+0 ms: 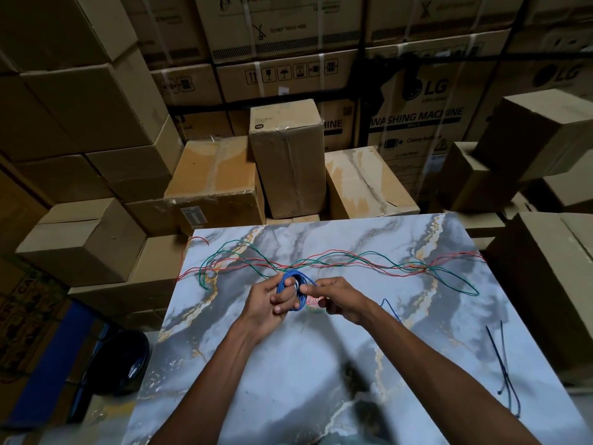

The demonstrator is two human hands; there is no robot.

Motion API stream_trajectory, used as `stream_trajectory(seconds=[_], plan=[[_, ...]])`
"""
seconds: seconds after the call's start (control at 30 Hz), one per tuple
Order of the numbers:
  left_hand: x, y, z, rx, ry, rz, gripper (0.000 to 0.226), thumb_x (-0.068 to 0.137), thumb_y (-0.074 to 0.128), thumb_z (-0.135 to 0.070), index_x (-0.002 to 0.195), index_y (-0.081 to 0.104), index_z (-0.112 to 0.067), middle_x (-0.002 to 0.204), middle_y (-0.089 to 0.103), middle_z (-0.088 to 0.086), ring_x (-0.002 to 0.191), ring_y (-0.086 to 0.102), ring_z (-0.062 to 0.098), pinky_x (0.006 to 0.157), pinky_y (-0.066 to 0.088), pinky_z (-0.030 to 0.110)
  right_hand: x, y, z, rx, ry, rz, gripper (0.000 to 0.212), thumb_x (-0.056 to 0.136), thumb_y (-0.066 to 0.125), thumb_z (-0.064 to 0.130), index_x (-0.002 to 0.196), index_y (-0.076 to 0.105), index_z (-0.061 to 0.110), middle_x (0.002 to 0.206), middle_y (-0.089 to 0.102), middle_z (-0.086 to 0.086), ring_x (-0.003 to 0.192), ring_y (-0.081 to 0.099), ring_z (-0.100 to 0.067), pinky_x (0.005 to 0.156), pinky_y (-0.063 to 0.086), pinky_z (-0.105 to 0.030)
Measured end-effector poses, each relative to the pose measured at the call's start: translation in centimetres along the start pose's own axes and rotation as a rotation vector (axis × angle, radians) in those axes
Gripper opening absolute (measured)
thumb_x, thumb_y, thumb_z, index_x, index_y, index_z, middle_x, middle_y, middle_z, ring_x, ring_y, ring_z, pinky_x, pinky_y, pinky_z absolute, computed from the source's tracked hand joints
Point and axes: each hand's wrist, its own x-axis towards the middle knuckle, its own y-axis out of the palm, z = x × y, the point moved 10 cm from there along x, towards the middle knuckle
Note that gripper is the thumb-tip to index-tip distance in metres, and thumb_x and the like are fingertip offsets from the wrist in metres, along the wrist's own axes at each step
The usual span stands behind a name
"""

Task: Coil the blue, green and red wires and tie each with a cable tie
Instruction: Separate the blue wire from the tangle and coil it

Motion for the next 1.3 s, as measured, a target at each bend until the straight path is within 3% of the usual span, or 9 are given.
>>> stream_trajectory(seconds=[0.17, 0.27, 0.37, 0.63, 0.8, 0.93, 1.07, 1.17, 1.3], plan=[[0.0, -0.8, -0.1, -0.098, -0.001, -0.041, 0.033, 0.104, 0.032, -0.025, 0.079, 0.047, -0.01, 0.046, 0.023, -0.005, 0.036, 0.022, 0.009, 0.06, 0.044, 0.028, -0.1, -0.3, -0.2, 0.014, -0.023, 0.04, 0.042, 0.069, 0.091, 0.046, 0.067, 0.058, 0.02, 0.069, 0.044, 0.0, 0.054, 0.035, -0.01, 0.047, 0.021, -0.019], [0.0, -1.0, -0.7, -0.145, 0.012, -0.05, 0.036, 0.106, 0.029, -0.026, 0.081, 0.05, -0.01, 0.046, 0.025, -0.007, 0.036, 0.023, 0.008, 0.057, 0.043, 0.026, -0.1, -1.7, 0.0, 0.118, -0.031, 0.045, 0.02, 0.085, 0.082, 0.028, 0.089, 0.071, 0.011, 0.076, 0.055, -0.002, 0.055, 0.04, -0.008, 0.049, 0.027, -0.017], [0.3, -1.3, -1.1, -0.198, 0.018, -0.061, 0.037, 0.107, 0.029, -0.028, 0.085, 0.051, -0.009, 0.047, 0.026, -0.007, 0.037, 0.025, 0.008, 0.059, 0.042, 0.025, 0.0, -3.5, -0.3, 0.142, -0.002, 0.018, 0.015, 0.085, 0.08, 0.012, 0.099, 0.078, 0.006, 0.091, 0.066, -0.011, 0.061, 0.053, -0.01, 0.052, 0.04, -0.017], [0.4, -2.1, -1.7, -0.256, 0.015, -0.072, 0.022, 0.094, 0.043, -0.026, 0.087, 0.053, -0.008, 0.047, 0.027, -0.007, 0.037, 0.025, 0.008, 0.054, 0.045, 0.024, -0.9, -6.4, 0.2, -0.086, -0.048, 0.022, 0.013, 0.09, 0.076, 0.014, 0.099, 0.081, 0.006, 0.093, 0.073, -0.011, 0.062, 0.055, -0.012, 0.055, 0.041, -0.021], [0.0, -3.1, -3.9, -0.315, 0.06, -0.104, 0.032, 0.105, 0.031, -0.028, 0.083, 0.049, -0.011, 0.047, 0.027, -0.007, 0.036, 0.024, 0.008, 0.053, 0.043, 0.022, -0.9, -7.6, 1.3, -0.176, -0.091, 0.004, 0.014, 0.089, 0.078, 0.02, 0.095, 0.081, 0.008, 0.093, 0.076, -0.011, 0.059, 0.047, -0.013, 0.053, 0.032, -0.022], [-0.2, -6.1, -7.1, -0.374, 0.175, -0.251, 0.038, 0.108, 0.025, -0.026, 0.08, 0.046, -0.013, 0.043, 0.027, -0.005, 0.033, 0.024, 0.008, 0.059, 0.035, 0.018, -0.5, -8.9, 2.5, -0.204, -0.154, -0.053, 0.01, 0.087, 0.08, 0.018, 0.089, 0.083, 0.009, 0.092, 0.077, -0.017, 0.058, 0.043, -0.013, 0.054, 0.032, -0.023], [-0.4, -9.6, -9.6, -0.465, 0.31, -0.388, 0.04, 0.109, 0.024, -0.029, 0.079, 0.046, -0.013, 0.043, 0.029, -0.006, 0.034, 0.025, 0.008, 0.055, 0.03, 0.02, -0.2, -8.0, 4.2, -0.38, -0.254, -0.045, 0.009, 0.086, 0.08, 0.008, 0.094, 0.083, 0.006, 0.078, 0.076, -0.009, 0.063, 0.06, -0.002, 0.061, 0.044, -0.015], [-0.7, -11.6, -10.4, -0.448, 0.382, -0.494, 0.04, 0.109, 0.024, -0.031, 0.081, 0.046, -0.013, 0.045, 0.036, -0.006, 0.037, 0.025, 0.007, 0.044, 0.026, 0.019, -0.8, -4.6, 5.4, -0.685, -0.371, 0.015, 0.014, 0.088, 0.079, 0.011, 0.102, 0.083, 0.014, 0.081, 0.078, 0.003, 0.064, 0.06, 0.008, 0.064, 0.04, -0.01], [-0.8, -11.7, -10.4, -0.436, 0.426, -0.549, 0.044, 0.109, 0.02, -0.03, 0.083, 0.049, -0.009, 0.049, 0.038, -0.003, 0.048, 0.026, 0.01, 0.053, 0.028, 0.02, -3.9, 2.9, 7.0, -0.998, -0.565, 0.166, 0.016, 0.093, 0.073, 0.028, 0.103, 0.082, 0.021, 0.088, 0.076, 0.003, 0.078, 0.062, -0.004, 0.067, 0.036, -0.015]])
